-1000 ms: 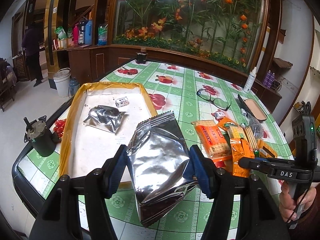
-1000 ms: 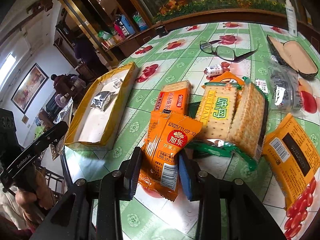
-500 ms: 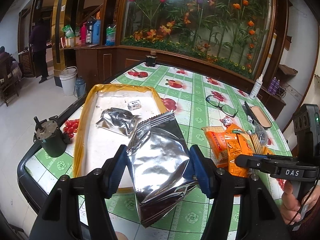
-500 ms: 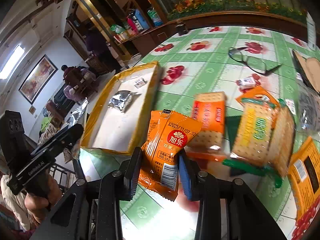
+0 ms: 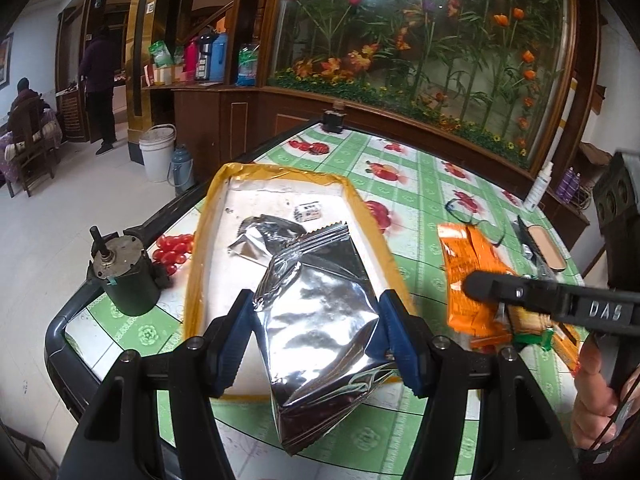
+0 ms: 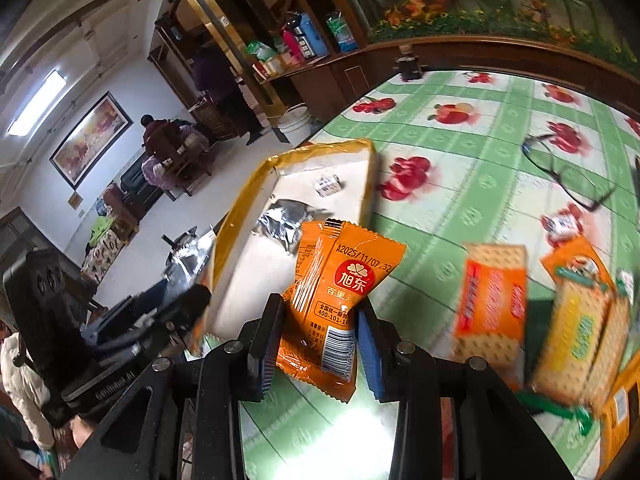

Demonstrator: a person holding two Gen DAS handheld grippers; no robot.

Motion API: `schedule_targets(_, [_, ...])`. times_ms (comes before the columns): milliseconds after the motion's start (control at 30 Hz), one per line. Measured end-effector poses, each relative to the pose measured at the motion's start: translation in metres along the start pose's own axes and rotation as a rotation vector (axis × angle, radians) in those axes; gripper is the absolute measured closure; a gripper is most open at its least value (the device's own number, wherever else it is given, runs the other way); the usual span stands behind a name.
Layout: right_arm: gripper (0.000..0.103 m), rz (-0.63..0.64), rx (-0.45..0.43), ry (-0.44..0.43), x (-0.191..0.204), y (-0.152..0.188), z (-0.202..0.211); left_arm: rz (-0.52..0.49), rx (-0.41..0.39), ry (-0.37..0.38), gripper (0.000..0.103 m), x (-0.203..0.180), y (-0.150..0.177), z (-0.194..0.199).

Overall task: Organize snacks
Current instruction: 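Carry the foil bag and orange packet over the tray and open both grippers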

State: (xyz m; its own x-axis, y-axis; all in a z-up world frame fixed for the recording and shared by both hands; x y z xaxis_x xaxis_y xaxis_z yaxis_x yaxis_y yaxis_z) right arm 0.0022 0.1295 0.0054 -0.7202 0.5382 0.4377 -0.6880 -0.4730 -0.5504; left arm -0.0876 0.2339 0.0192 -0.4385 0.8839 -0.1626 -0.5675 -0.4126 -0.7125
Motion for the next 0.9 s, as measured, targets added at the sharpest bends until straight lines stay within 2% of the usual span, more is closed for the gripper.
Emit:
schedule_targets(200, [0.064,0.019,-0.001,0.001,0.018,-0.031,-0.028,0.01,0.031,-0.023,0.04,0.01,-0.001,-0.023])
schedule_targets(367, [0.064,0.038,0.014,0.058,0.028,-0.057,-0.071,0.019,0.063,-0.044,0.04,0.016,-0.001,-0.043])
schedule_targets(533, [0.064,0.062,0.088,0.161,0.019,-0.062,-0.112,0.033,0.089,-0.055,0.04,0.023,0.0,-0.056])
schedule_targets(667, [0.064,0.063,0.127,0.175,0.012,-0.062,-0.13,0.037,0.107,-0.061,0.04,0.025,0.002,-0.067])
schedule_targets(900, [0.064,0.076,0.116,0.205,0.003,-0.066,-0.143,0.034,0.126,-0.073,0.04,0.025,0.005,-0.082])
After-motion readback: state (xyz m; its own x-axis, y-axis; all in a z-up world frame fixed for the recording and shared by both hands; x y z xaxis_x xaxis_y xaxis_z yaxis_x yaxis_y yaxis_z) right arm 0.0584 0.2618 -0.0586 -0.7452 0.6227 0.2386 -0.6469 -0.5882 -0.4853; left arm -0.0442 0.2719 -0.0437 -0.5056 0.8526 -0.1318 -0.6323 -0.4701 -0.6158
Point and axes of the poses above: each gripper's, at about its wrist camera, not at the fingertips, and z roughly against the way its jaws point, x to its left, y to its underside, the point moved 10 cm from there along -z, roughly the way its jaws point, and after that the axes turned 4 degrees about x, right-handed, at the moved point
